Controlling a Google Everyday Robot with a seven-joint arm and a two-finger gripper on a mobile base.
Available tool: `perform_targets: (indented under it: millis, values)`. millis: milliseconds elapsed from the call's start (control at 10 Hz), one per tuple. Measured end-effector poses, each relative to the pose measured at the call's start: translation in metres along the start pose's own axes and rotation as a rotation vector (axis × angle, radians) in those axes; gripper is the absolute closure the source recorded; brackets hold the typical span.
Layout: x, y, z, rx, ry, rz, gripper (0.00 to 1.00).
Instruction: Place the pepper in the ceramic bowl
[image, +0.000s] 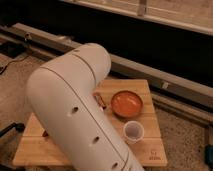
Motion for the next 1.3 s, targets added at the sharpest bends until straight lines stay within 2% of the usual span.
perform_targets:
  millis: [500,1300]
  values:
    - [-0.005,0.010,0.016,0.000,0.030,-0.009,0.35]
    - [-0.002,-0.007,0.034,0.006,0.076,0.033,0.37]
